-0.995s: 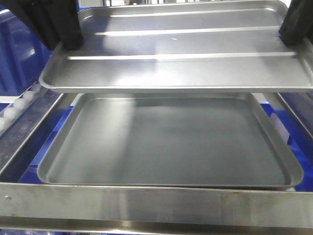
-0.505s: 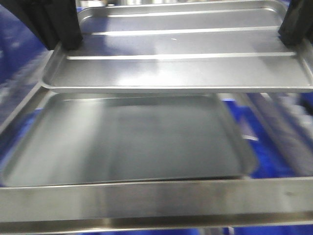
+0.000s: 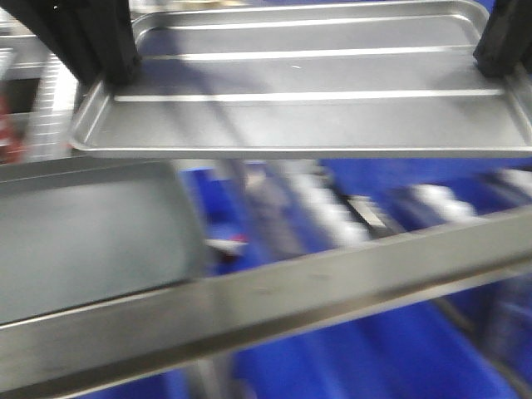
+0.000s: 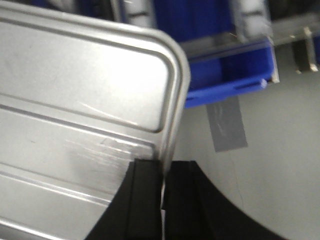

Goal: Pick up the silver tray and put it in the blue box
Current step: 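Carry the tray with both grippers while the base turns away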

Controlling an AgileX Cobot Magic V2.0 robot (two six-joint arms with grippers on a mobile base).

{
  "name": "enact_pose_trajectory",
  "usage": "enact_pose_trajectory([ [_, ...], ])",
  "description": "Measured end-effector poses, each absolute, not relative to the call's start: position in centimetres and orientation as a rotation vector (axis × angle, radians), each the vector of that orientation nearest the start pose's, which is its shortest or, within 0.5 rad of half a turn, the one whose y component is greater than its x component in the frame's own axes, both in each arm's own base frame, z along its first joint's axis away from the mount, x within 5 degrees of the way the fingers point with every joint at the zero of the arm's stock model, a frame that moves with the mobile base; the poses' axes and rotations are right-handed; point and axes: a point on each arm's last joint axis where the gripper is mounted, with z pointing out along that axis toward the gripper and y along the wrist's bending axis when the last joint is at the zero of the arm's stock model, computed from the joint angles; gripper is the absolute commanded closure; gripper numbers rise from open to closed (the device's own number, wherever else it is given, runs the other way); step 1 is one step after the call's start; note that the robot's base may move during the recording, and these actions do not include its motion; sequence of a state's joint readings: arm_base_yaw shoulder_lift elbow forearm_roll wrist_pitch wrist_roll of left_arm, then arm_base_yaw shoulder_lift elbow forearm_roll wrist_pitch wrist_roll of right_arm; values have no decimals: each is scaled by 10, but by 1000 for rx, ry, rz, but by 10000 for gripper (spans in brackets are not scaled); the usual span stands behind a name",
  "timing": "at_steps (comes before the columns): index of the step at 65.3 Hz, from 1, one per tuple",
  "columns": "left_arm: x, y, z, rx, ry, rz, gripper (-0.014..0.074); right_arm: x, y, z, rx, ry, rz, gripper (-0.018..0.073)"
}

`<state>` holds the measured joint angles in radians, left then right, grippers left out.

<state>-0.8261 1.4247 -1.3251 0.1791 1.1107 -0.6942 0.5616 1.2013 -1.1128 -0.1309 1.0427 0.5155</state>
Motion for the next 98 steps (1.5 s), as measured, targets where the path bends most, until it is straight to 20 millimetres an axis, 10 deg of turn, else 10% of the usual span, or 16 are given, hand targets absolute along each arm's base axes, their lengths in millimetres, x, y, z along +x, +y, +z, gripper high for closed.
enact_pose_trajectory([
  [98,206,-202,346,234,2678,-248,701,200,114,344,-104,2616,214,503],
])
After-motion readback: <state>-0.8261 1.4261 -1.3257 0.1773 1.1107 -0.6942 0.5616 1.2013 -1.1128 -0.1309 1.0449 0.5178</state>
